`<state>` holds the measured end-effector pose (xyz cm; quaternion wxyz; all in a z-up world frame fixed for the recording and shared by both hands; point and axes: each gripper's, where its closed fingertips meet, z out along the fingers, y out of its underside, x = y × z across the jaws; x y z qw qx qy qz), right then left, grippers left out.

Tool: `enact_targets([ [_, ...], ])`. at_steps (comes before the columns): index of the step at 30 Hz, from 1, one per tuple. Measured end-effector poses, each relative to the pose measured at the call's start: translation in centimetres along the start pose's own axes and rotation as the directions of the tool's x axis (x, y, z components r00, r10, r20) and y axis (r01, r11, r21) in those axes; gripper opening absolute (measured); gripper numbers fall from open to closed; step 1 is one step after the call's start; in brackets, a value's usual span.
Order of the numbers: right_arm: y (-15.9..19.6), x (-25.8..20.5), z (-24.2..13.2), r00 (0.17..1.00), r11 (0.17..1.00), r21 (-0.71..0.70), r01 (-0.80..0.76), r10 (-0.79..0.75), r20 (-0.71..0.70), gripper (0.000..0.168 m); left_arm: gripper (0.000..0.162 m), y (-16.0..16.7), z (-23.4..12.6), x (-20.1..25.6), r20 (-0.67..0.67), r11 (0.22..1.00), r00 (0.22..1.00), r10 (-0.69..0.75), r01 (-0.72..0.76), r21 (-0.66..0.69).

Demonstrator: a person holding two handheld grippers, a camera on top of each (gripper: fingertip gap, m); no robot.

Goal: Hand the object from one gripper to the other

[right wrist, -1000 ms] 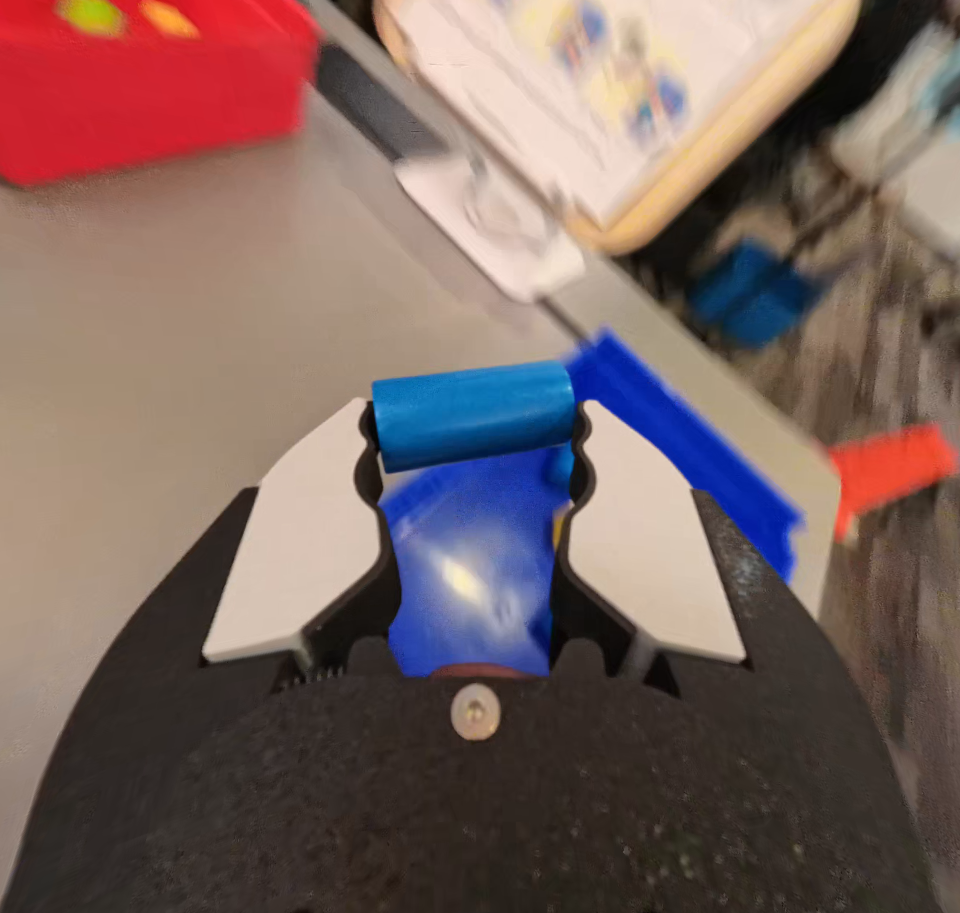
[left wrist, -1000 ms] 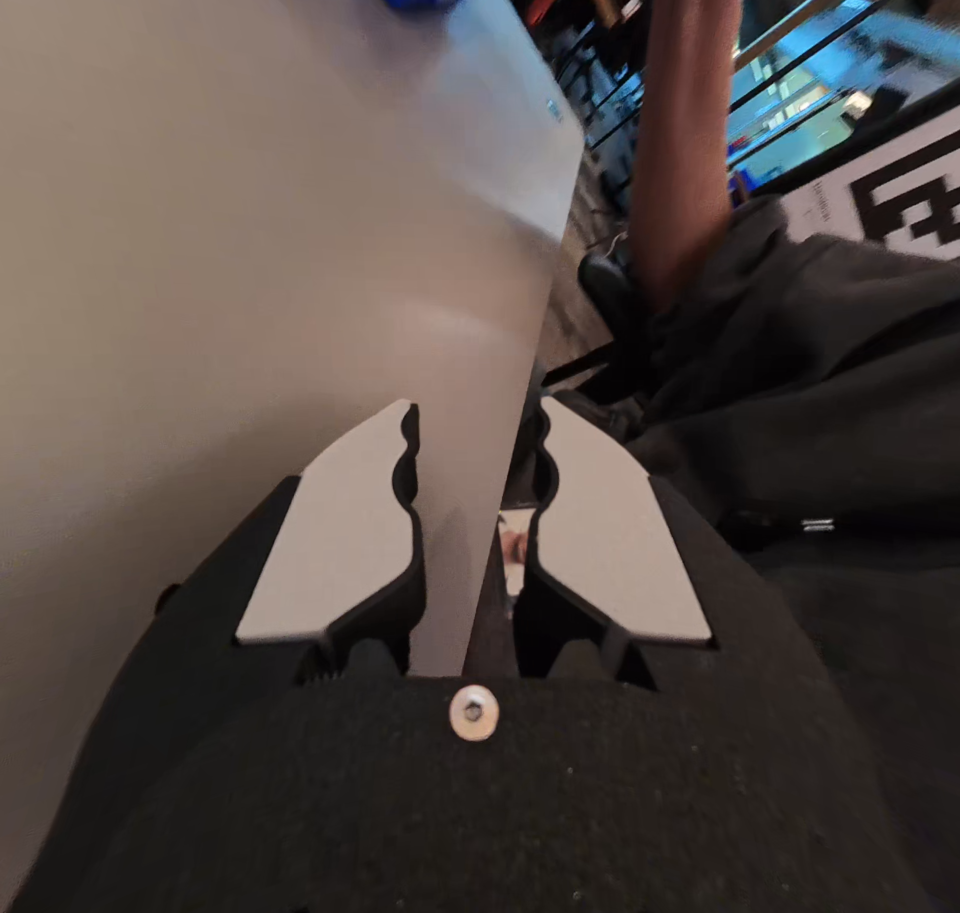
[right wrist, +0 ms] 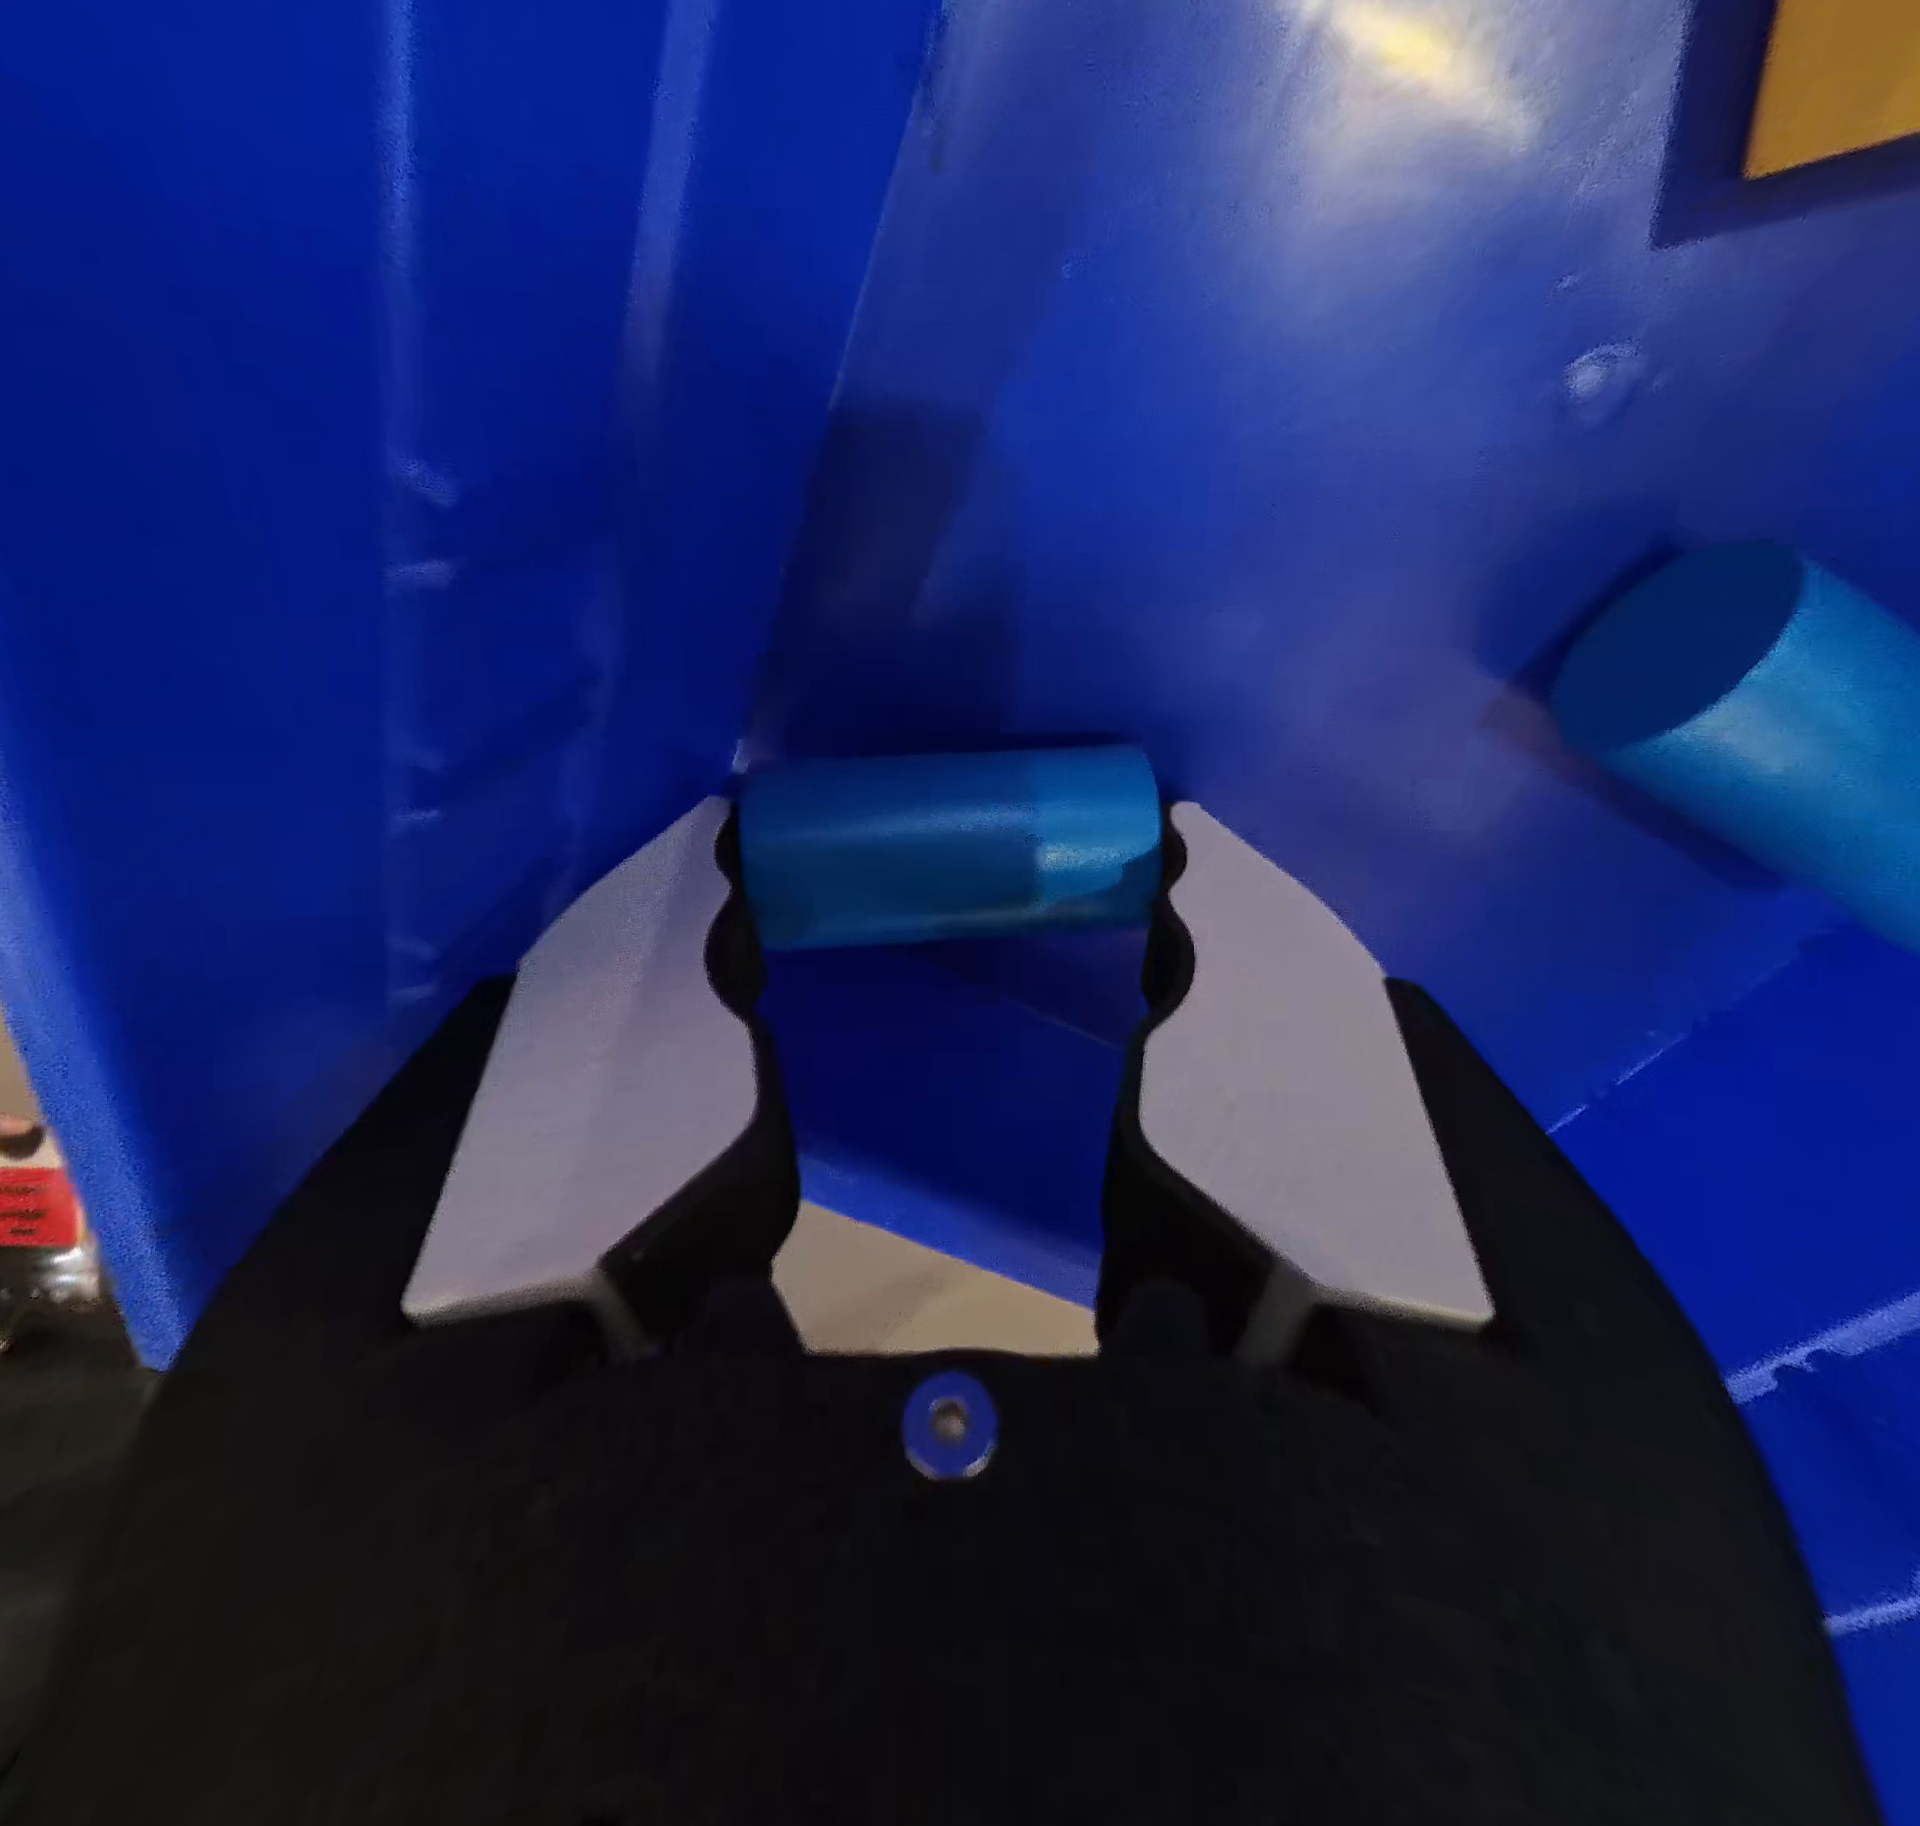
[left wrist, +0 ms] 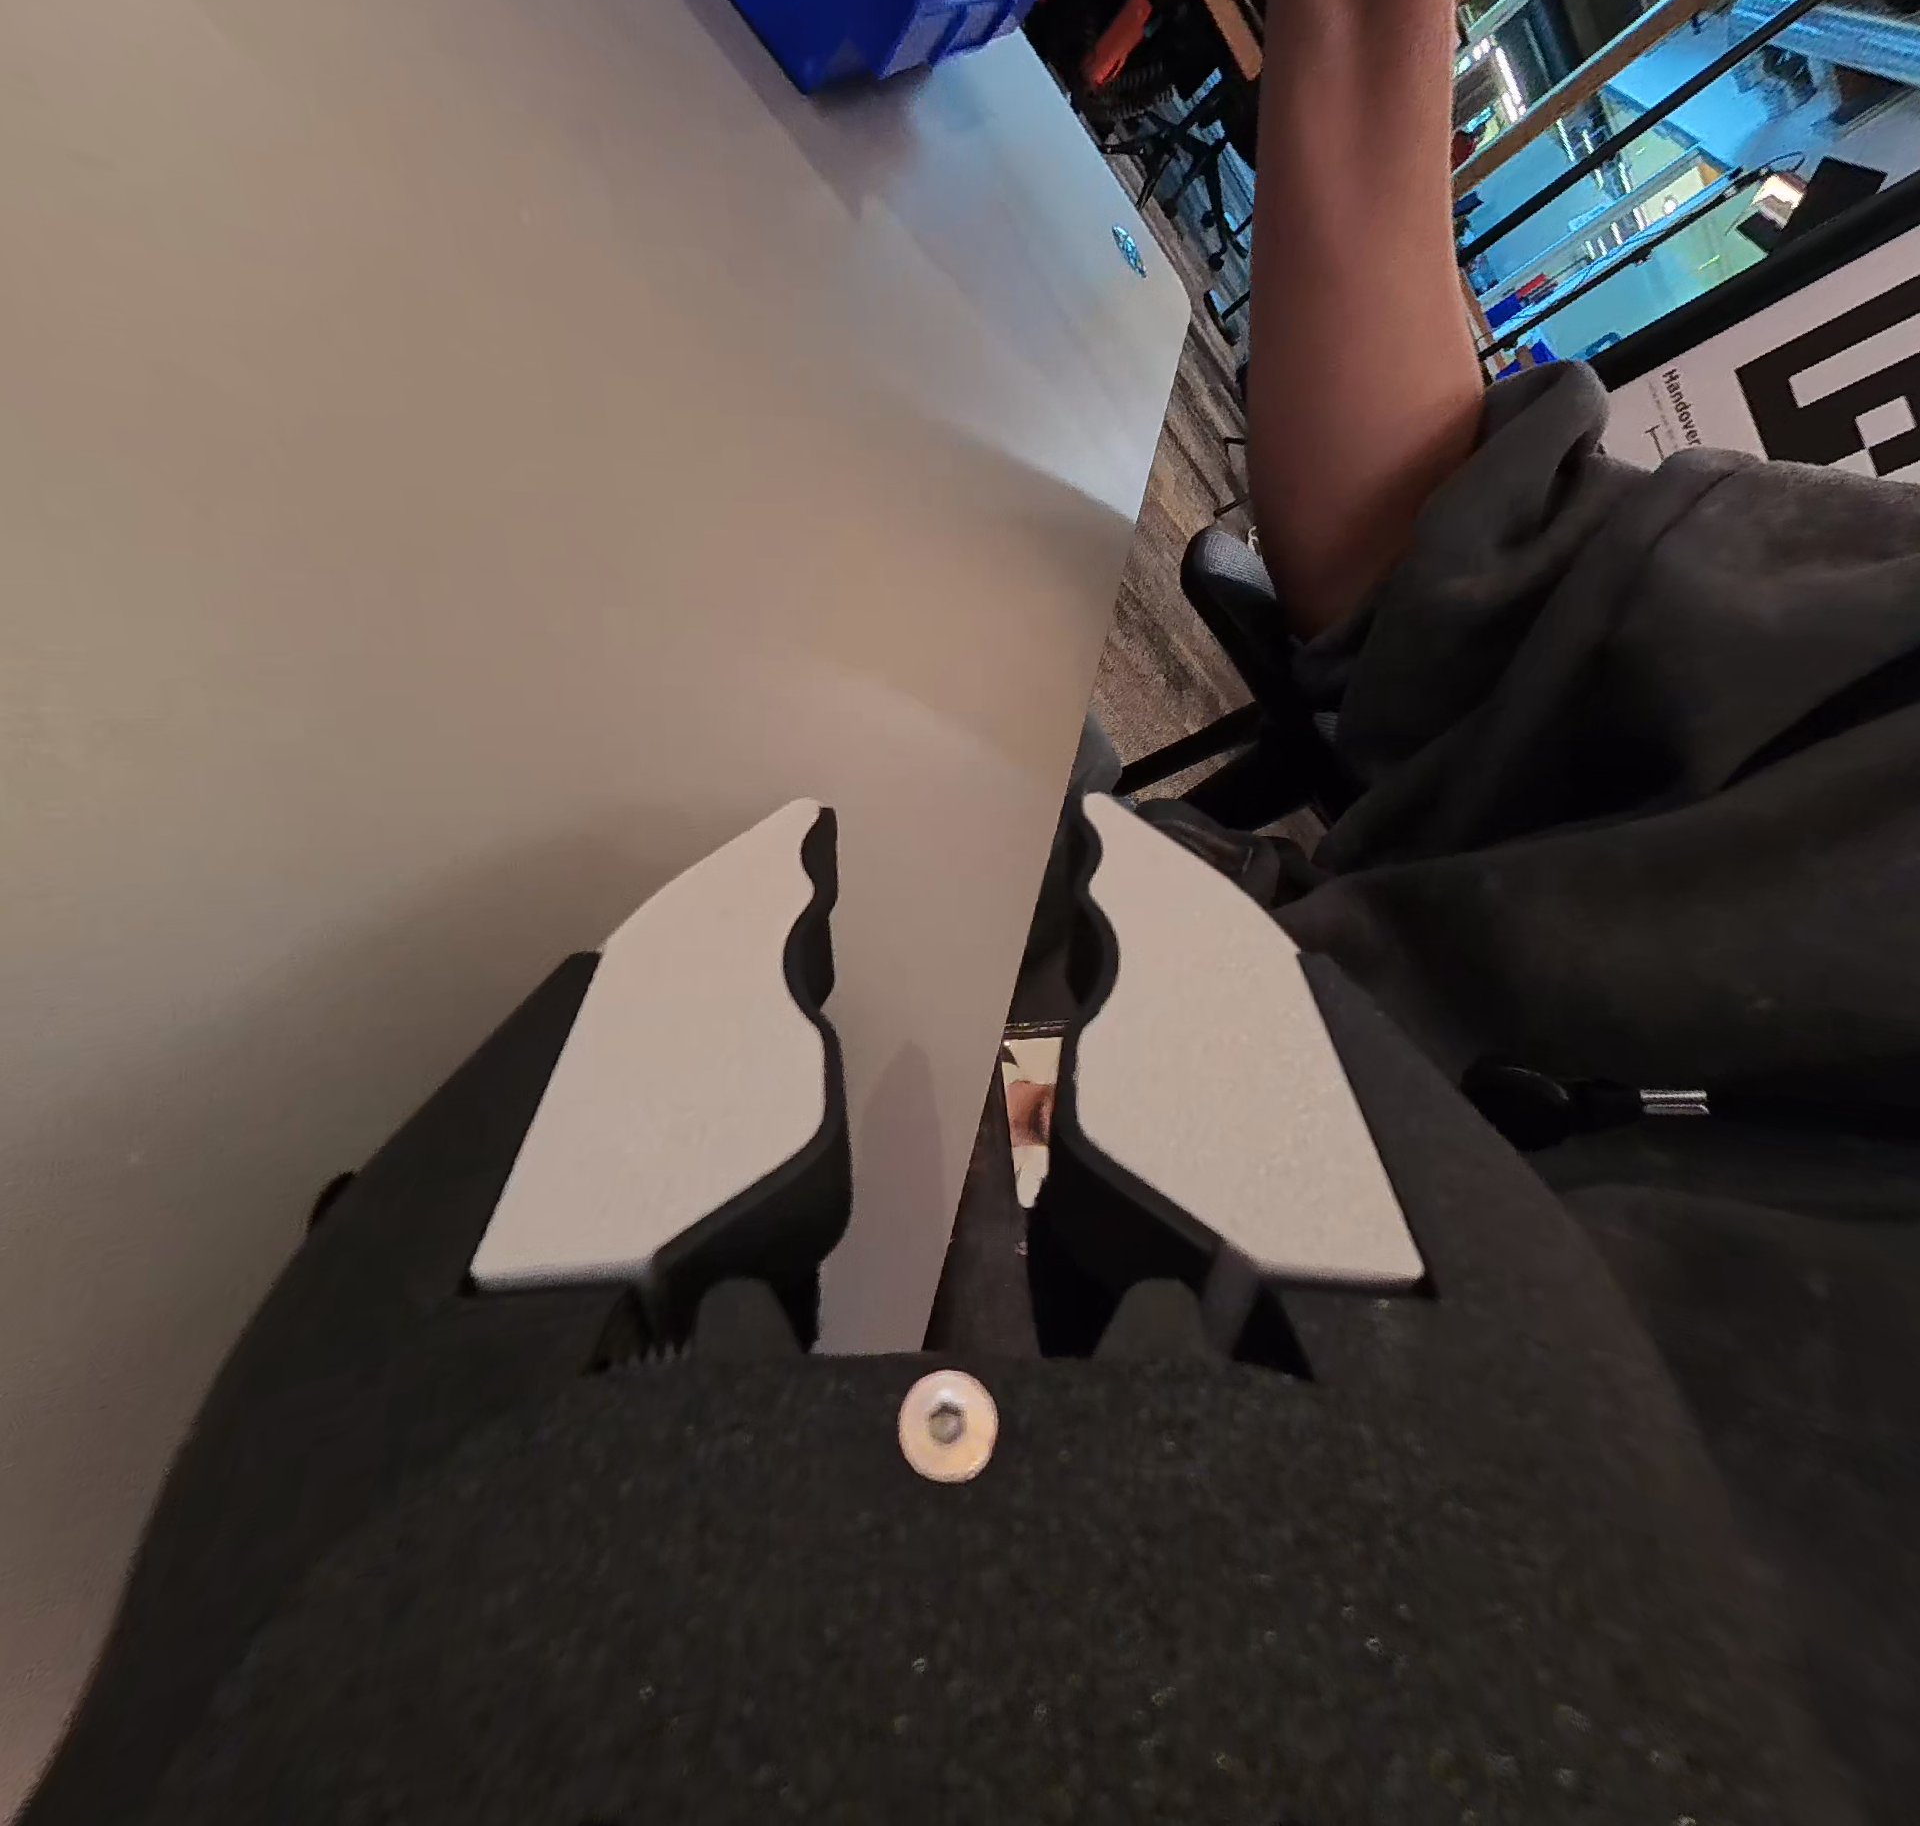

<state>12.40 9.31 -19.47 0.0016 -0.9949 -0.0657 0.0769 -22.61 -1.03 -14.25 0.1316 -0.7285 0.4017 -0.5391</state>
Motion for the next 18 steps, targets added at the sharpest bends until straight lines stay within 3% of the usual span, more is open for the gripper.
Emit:
enact_targets([
  [5,0.2,-0.6,-2.0,0.998,0.995,0.095,0.006,-0.012,0.063,0.072,0.041,-0.1,-0.2,0.0,0.003,1.000,1.000,-0.002,0.002,0.006],
  [9,1.1,-0.7,-9.4,0.999,0.939,0.339,0.053,-0.047,-0.026,0.074,0.041,0.0,-0.5,-0.2,0.017,1.000,1.000,0.003,-0.003,0.006],
  [13,2.7,-2.6,-14.2,0.986,0.751,0.641,0.159,-0.086,-0.145,0.072,0.041,-0.9,-1.5,-0.3,0.033,0.999,0.999,0.015,-0.017,0.051],
  [18,6.2,-8.5,-9.7,0.988,0.449,0.886,0.118,-0.143,-0.059,0.071,0.043,-2.0,-4.2,-2.1,0.198,0.988,0.973,0.120,-0.136,0.069],
])
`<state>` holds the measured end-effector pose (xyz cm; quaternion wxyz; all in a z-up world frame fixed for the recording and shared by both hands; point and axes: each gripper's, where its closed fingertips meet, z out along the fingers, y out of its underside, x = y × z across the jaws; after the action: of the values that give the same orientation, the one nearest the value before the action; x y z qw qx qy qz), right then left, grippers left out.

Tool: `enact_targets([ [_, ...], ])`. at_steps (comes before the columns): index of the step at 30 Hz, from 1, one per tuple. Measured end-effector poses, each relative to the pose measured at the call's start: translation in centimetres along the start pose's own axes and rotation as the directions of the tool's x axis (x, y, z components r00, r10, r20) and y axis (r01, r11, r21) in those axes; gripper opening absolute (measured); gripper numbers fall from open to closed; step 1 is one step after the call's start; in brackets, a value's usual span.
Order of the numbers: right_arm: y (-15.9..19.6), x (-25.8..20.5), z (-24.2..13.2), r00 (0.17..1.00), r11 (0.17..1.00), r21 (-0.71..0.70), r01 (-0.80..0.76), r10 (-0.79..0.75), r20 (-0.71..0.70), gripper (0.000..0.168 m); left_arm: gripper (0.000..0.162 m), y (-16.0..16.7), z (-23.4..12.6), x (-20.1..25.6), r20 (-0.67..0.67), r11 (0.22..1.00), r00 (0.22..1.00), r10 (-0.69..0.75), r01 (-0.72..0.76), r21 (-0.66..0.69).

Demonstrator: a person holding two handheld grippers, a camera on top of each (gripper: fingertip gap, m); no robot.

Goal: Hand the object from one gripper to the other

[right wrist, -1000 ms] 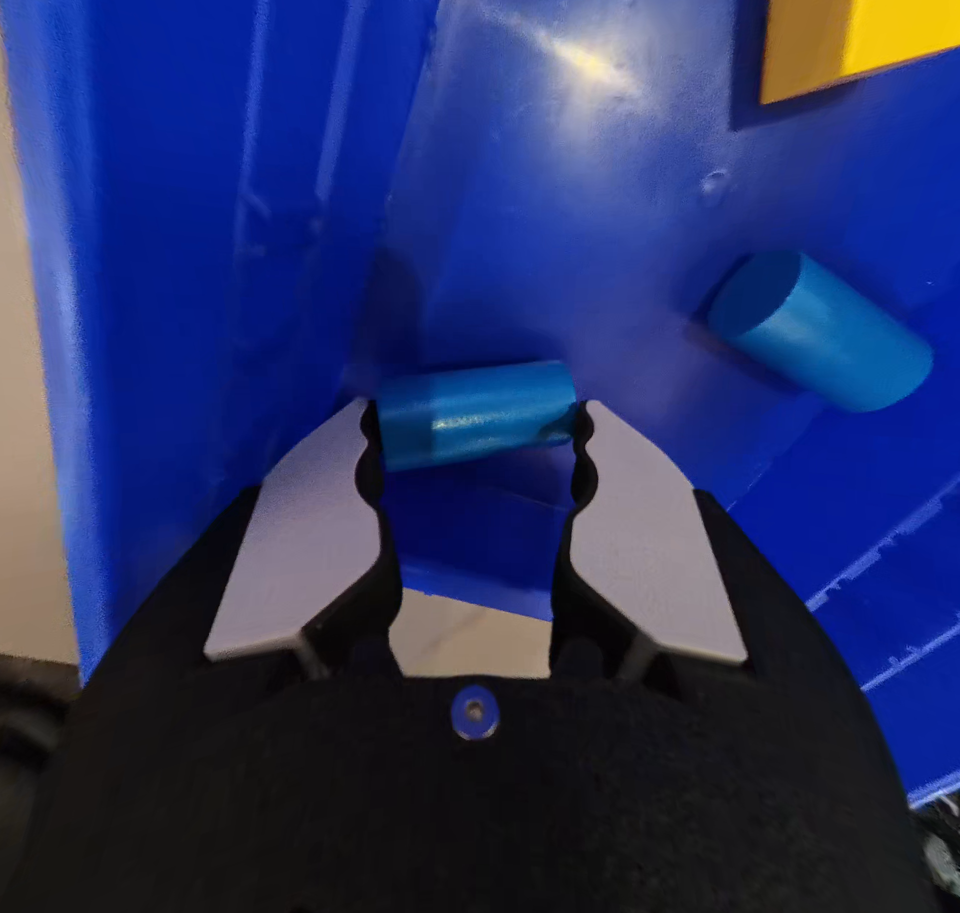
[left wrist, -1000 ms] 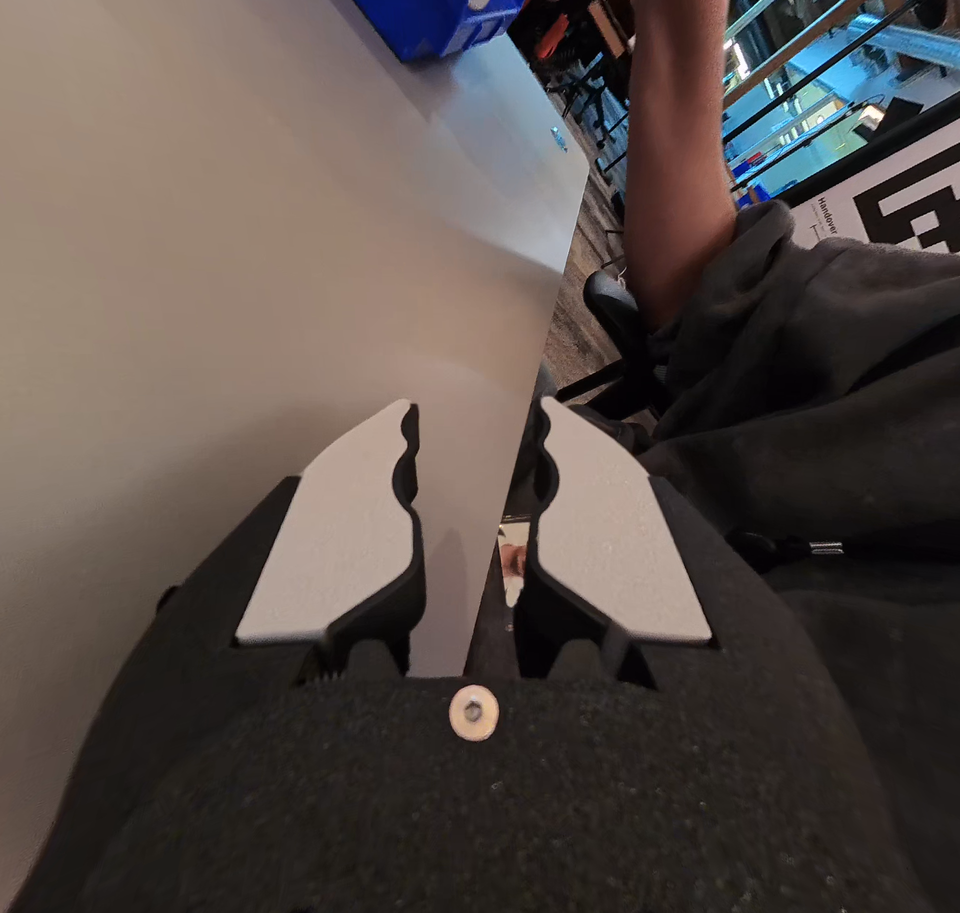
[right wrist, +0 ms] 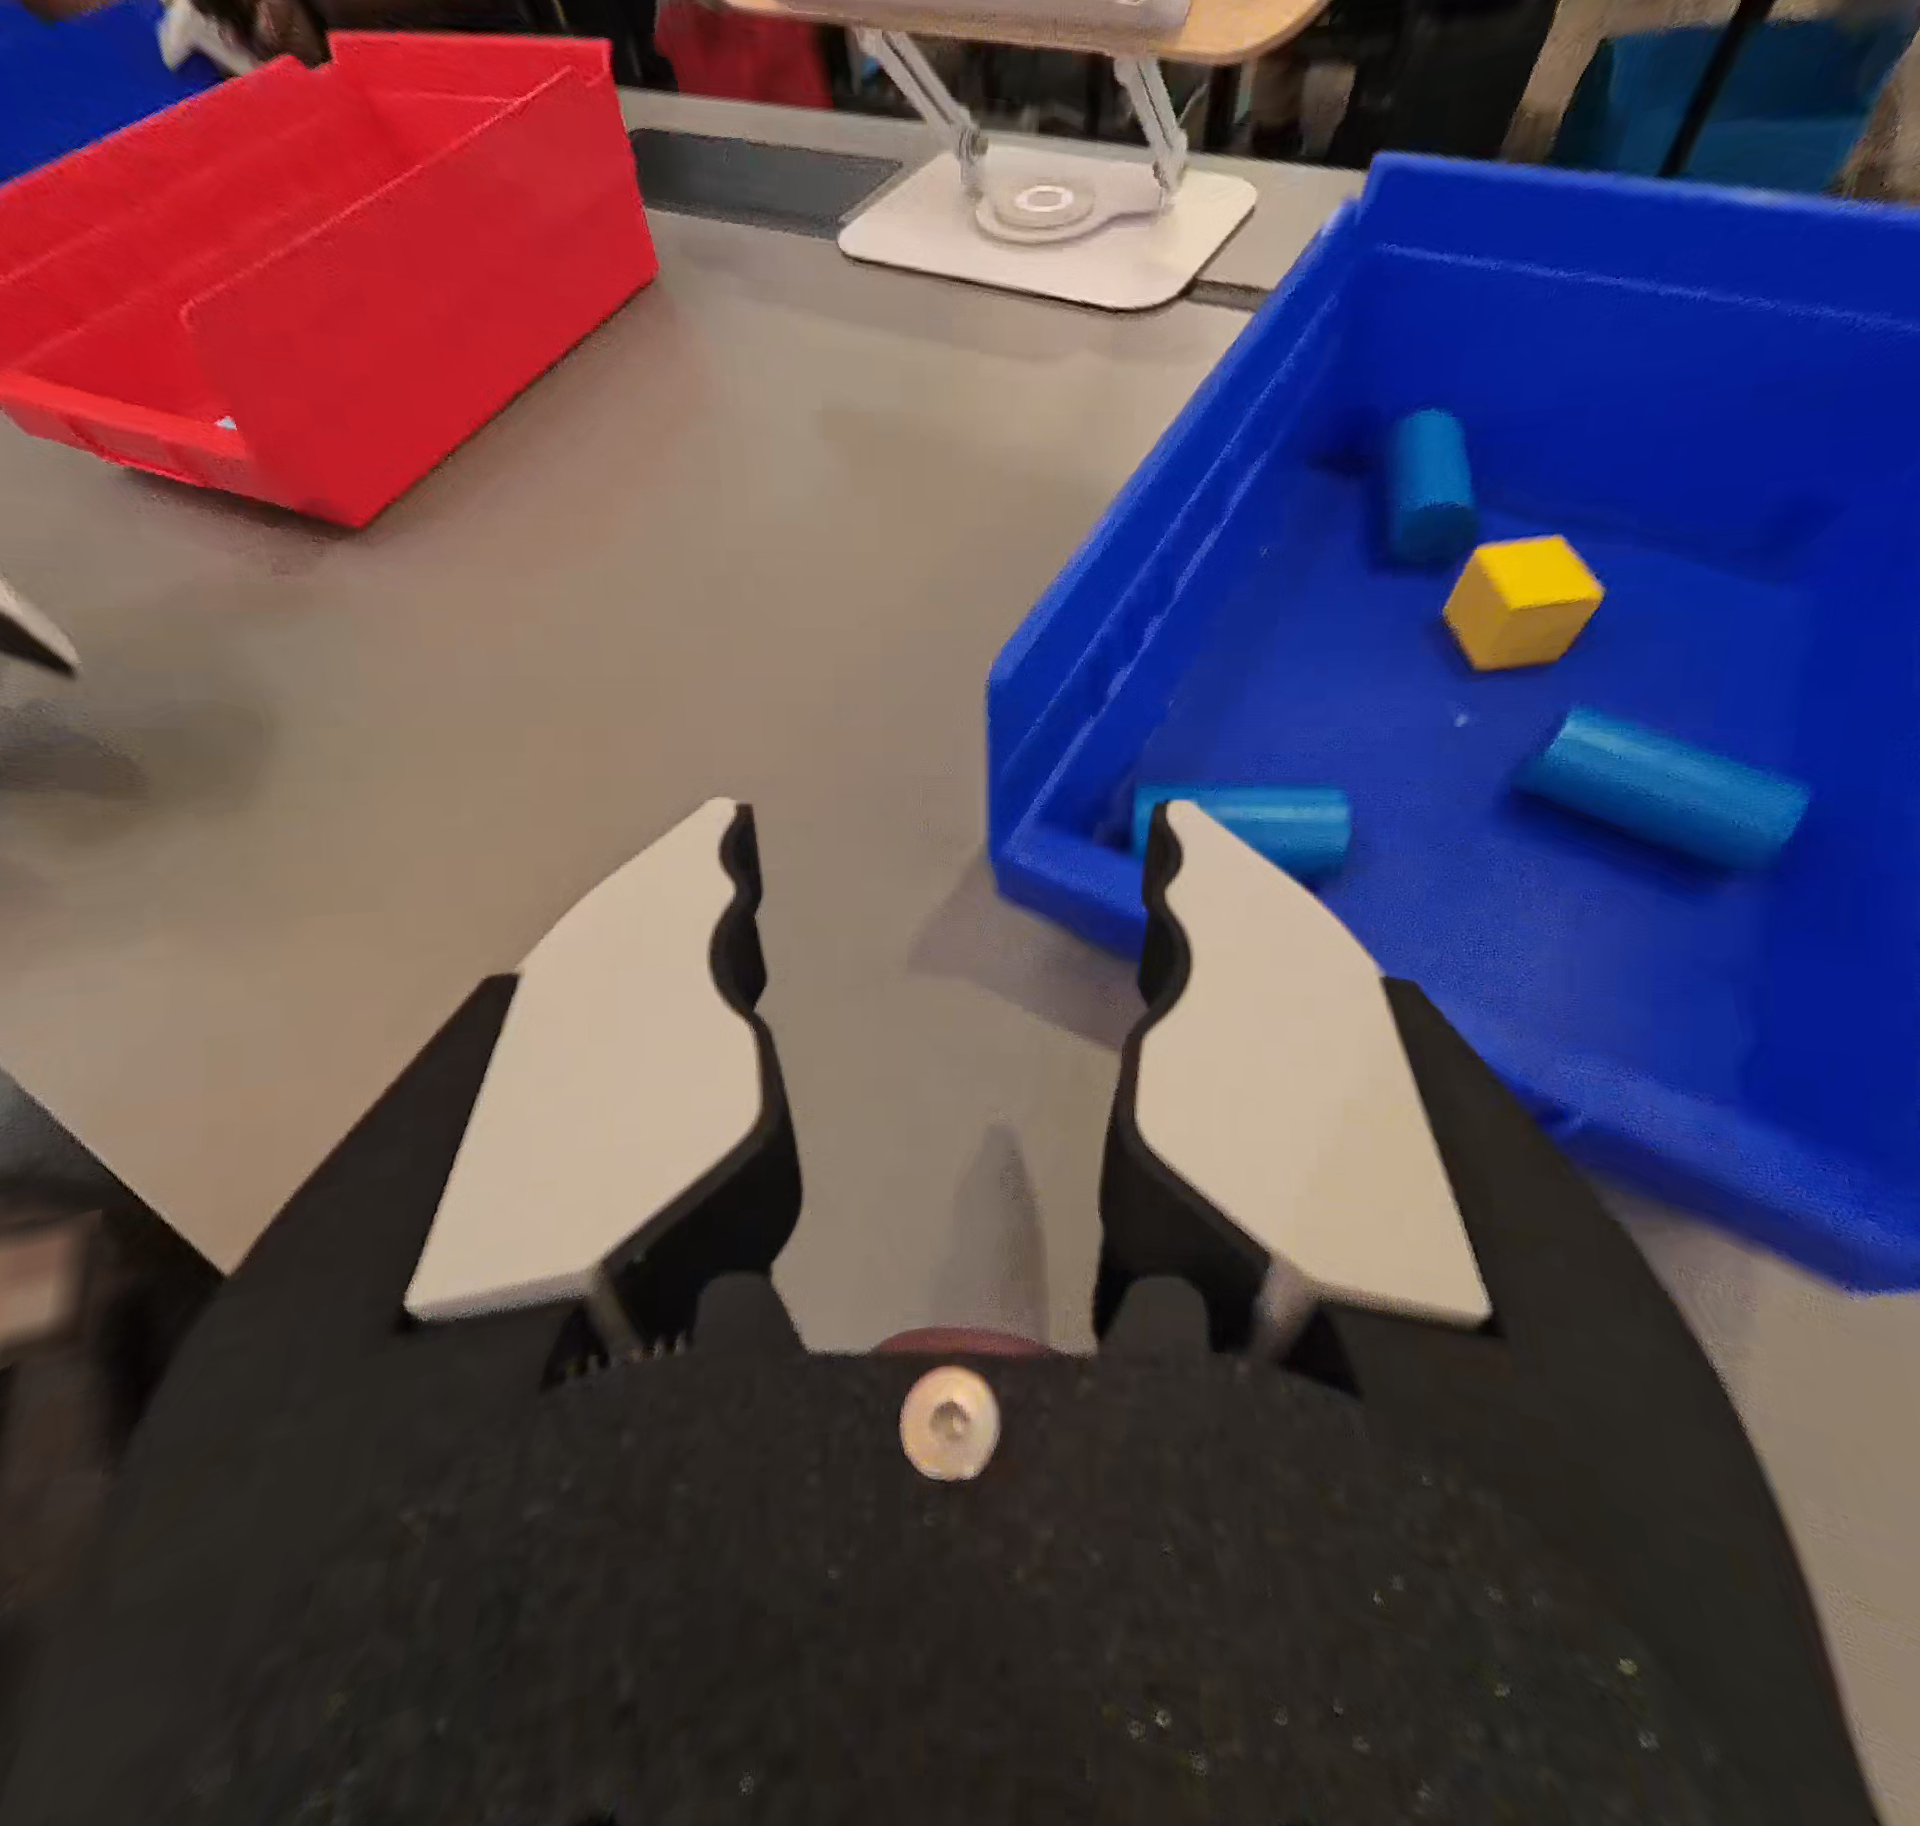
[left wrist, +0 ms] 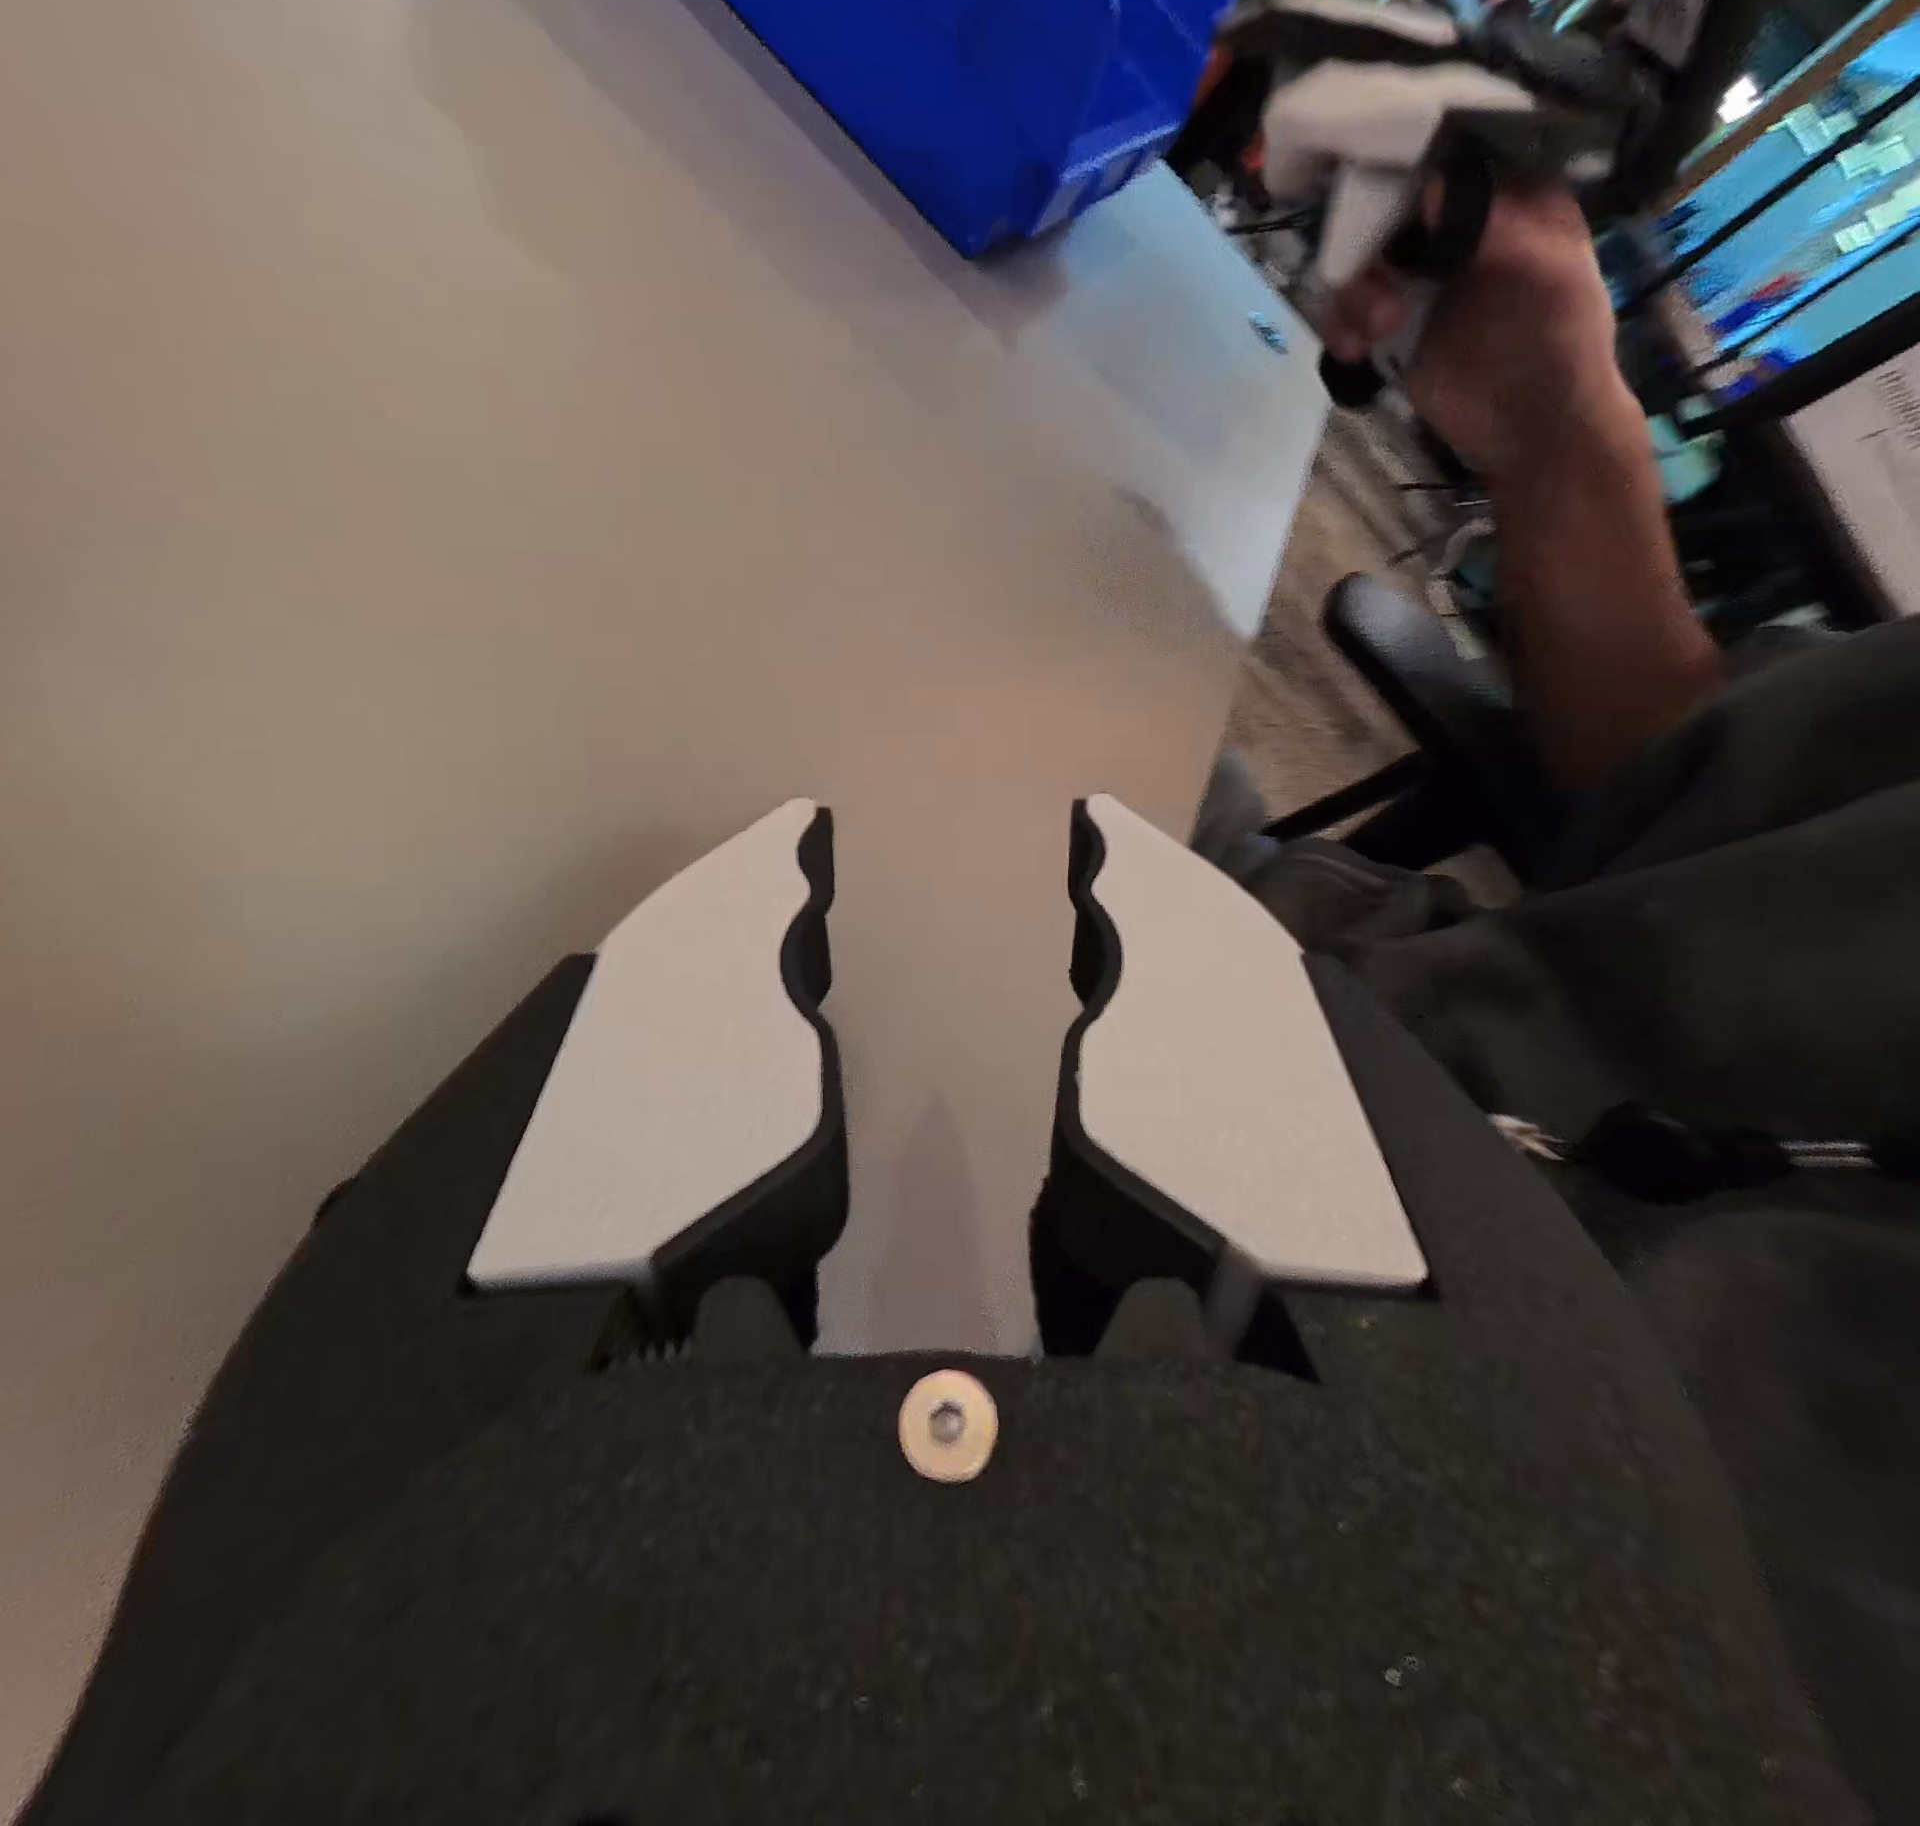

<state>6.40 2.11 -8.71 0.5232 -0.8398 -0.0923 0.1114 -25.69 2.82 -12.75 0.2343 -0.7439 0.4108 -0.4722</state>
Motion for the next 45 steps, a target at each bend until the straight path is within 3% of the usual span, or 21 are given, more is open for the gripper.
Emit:
enact_targets([
  [4,4.0,-0.9,-0.3,0.996,0.998,0.030,0.047,-0.044,-0.082,0.073,0.052,-2.5,-3.7,-2.9,0.217,0.977,0.953,0.212,-0.209,-0.039],
  [7,4.2,-1.8,-0.4,0.999,0.998,0.052,0.035,-0.033,-0.043,0.072,0.044,-4.8,-6.8,-5.6,0.343,0.884,0.816,0.465,-0.412,-0.219],
  [9,4.3,-1.8,-0.4,0.999,0.999,0.044,0.032,-0.031,-0.034,0.071,0.044,-6.0,-8.1,-7.7,0.351,0.794,0.719,0.600,-0.483,-0.368],
  [11,4.3,-1.7,-0.5,0.999,0.999,0.038,0.037,-0.036,-0.033,0.071,0.042,-6.4,-8.6,-9.2,0.279,0.725,0.698,0.659,-0.491,-0.483],
  [15,4.4,-2.1,-0.3,1.000,0.999,0.044,0.012,-0.012,0.003,0.070,0.041,-7.0,-8.3,-12.4,0.157,0.678,0.759,0.632,-0.443,-0.587],
  [21,4.7,-2.2,0.1,0.999,0.999,0.024,0.045,-0.045,0.002,0.070,0.038,-6.0,-7.4,-16.7,0.085,0.571,0.794,0.602,-0.354,-0.741],
  [38,5.1,-2.4,0.7,0.997,1.000,0.009,-0.018,0.017,0.075,0.071,0.033,-4.3,-6.9,-19.2,-0.020,0.428,0.845,0.535,-0.291,-0.856],
  [45,5.4,-2.5,0.8,0.997,1.000,-0.007,-0.001,0.002,0.074,0.071,0.040,-4.4,-7.0,-20.0,0.000,0.450,0.856,0.516,-0.271,-0.851],
])
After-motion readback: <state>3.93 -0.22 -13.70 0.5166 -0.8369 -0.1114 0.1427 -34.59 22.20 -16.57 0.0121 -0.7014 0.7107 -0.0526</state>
